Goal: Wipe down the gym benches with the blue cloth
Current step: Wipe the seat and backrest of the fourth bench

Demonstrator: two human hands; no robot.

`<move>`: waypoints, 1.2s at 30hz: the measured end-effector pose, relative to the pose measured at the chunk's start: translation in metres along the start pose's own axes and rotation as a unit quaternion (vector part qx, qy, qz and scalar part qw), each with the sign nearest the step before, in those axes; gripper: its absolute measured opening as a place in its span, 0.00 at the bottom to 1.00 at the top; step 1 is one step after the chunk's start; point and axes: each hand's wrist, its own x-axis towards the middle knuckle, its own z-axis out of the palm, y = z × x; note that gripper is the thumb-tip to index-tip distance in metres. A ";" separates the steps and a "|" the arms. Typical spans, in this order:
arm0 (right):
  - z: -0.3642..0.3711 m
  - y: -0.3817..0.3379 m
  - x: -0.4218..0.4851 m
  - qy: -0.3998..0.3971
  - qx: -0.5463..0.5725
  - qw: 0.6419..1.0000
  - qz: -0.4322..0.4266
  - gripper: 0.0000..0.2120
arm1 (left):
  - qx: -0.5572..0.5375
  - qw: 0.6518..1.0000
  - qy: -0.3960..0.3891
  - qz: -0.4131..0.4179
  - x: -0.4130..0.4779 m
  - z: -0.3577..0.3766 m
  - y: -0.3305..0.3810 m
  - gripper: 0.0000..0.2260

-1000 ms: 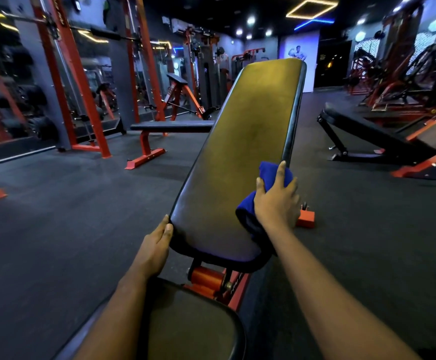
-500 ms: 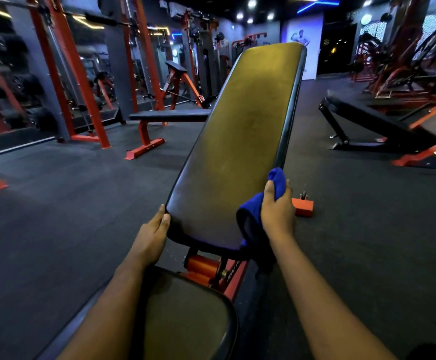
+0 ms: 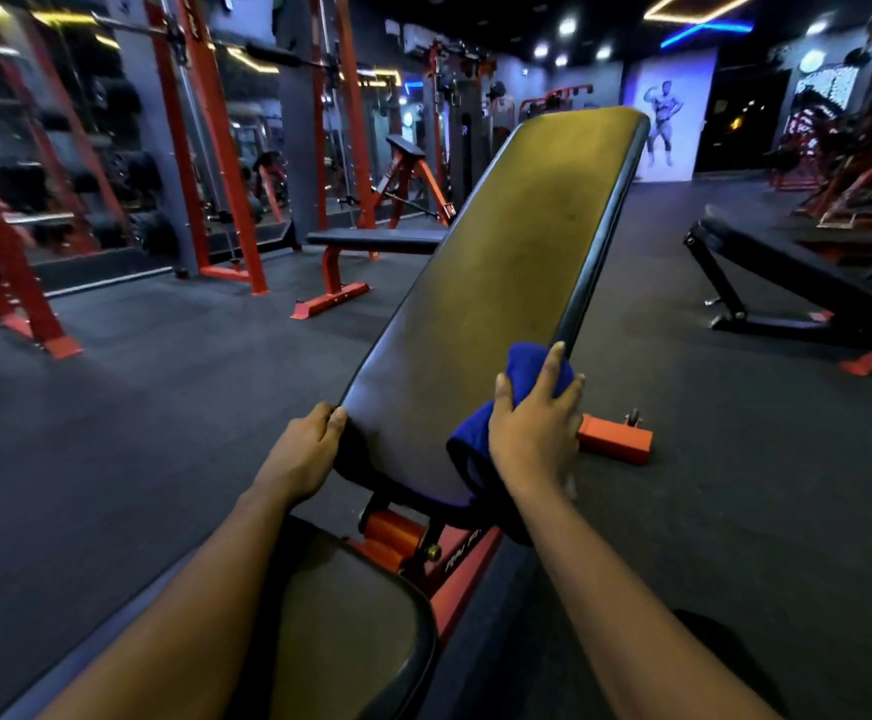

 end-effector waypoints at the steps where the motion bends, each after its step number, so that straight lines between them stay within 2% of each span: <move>1: -0.001 0.005 0.001 -0.011 -0.002 1.000 -0.028 0.36 | 0.007 1.000 0.013 0.005 0.005 -0.001 0.008 0.15; 3: -0.007 0.011 0.027 -0.037 0.035 0.998 -0.024 0.36 | 0.017 0.999 0.027 0.017 0.019 -0.001 0.026 0.16; 5: -0.010 0.004 0.050 -0.042 0.102 0.993 0.051 0.35 | 0.010 0.999 0.033 0.035 0.032 -0.001 0.045 0.16; 6: -0.010 -0.001 0.051 -0.034 0.099 0.992 0.071 0.35 | 0.005 0.999 0.033 0.043 0.038 0.000 0.055 0.16; 7: -0.010 -0.006 0.046 -0.020 0.063 0.996 0.057 0.35 | 0.000 0.998 0.031 0.049 0.044 0.000 0.066 0.15; 9: -0.010 -0.005 0.034 -0.011 -0.018 0.999 -0.034 0.35 | -0.005 0.998 0.024 0.051 0.056 0.003 0.084 0.15; 11: -0.013 0.005 0.043 -0.043 -0.029 0.995 -0.089 0.33 | -0.011 0.999 0.018 0.047 0.068 0.004 0.093 0.17; 13: -0.017 0.004 0.067 -0.066 0.003 0.996 -0.052 0.32 | -0.007 0.999 0.015 0.046 0.083 0.007 0.099 0.19; 15: -0.015 -0.007 0.075 -0.053 0.008 0.999 -0.010 0.32 | -0.003 0.999 0.013 0.032 0.095 0.010 0.105 0.22; 18: -0.008 -0.012 0.062 -0.021 -0.086 0.992 -0.088 0.30 | 0.021 1.000 0.020 0.007 0.108 0.014 0.111 0.24; 21: -0.016 0.001 0.084 -0.041 -0.082 0.986 -0.142 0.28 | 0.026 0.999 0.030 -0.010 0.123 0.014 0.115 0.25; 25: -0.011 -0.010 0.097 -0.017 -0.018 0.998 -0.058 0.31 | 0.011 0.998 0.005 -0.059 0.142 0.021 0.113 0.27; 28: -0.005 -0.002 0.083 0.005 -0.035 0.994 -0.108 0.35 | -0.001 0.996 -0.010 -0.090 0.146 0.028 0.108 0.29; 30: -0.007 0.009 0.100 -0.010 0.031 0.992 -0.118 0.39 | -0.021 0.995 -0.007 -0.095 0.148 0.028 0.106 0.29; 33: -0.008 0.004 0.130 0.011 0.168 0.986 -0.016 0.38 | -0.013 0.996 -0.017 -0.087 0.149 0.030 0.106 0.28; 34: -0.007 0.000 0.129 0.025 0.169 0.985 0.015 0.36 | -0.010 0.996 -0.017 -0.088 0.149 0.030 0.106 0.28; 36: -0.007 -0.002 0.112 0.027 0.090 0.995 0.034 0.36 | -0.009 0.996 -0.016 -0.090 0.150 0.030 0.106 0.28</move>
